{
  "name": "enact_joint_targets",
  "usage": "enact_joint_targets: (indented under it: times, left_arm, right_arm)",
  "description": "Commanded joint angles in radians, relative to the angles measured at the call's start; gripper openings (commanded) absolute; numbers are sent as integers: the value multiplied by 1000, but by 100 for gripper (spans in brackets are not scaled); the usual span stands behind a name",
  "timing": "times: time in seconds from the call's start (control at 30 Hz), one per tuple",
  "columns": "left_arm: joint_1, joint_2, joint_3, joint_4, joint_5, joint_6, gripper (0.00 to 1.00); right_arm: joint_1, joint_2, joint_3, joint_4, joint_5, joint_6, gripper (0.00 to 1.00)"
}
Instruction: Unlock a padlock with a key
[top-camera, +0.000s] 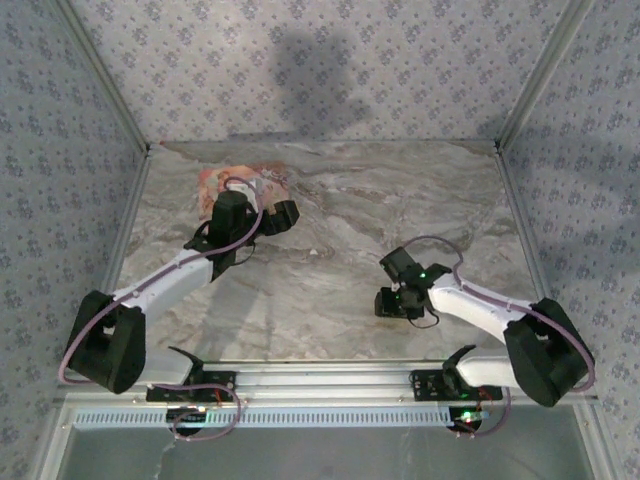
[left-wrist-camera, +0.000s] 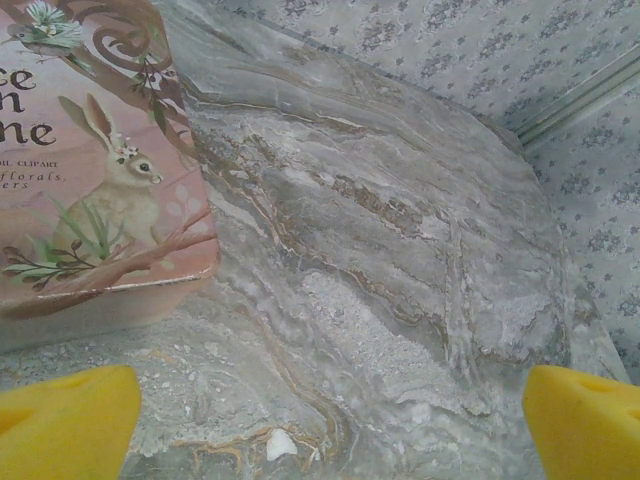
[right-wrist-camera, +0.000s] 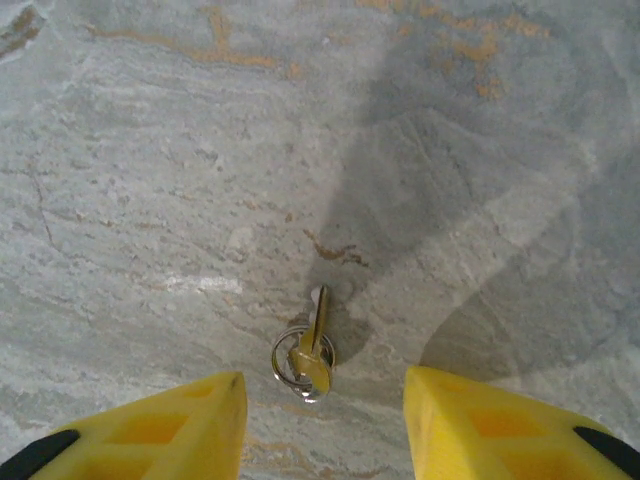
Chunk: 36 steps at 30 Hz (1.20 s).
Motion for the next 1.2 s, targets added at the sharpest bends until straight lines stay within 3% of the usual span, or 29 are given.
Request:
enact_joint_targets:
  times: [0.0, 0.6, 1.17]
  left_arm:
    - [-7, -5, 27, 25, -1, -3, 98]
    - [-6, -12, 25, 6, -13, 4, 98]
    - [-6, -29, 22, -12, -30, 13, 98]
  right_arm:
    - [13, 18, 40, -22, 41, 16, 43]
    - [55, 96, 58, -15, 47, 31, 31]
    - [71, 51, 78, -74, 92, 25, 18]
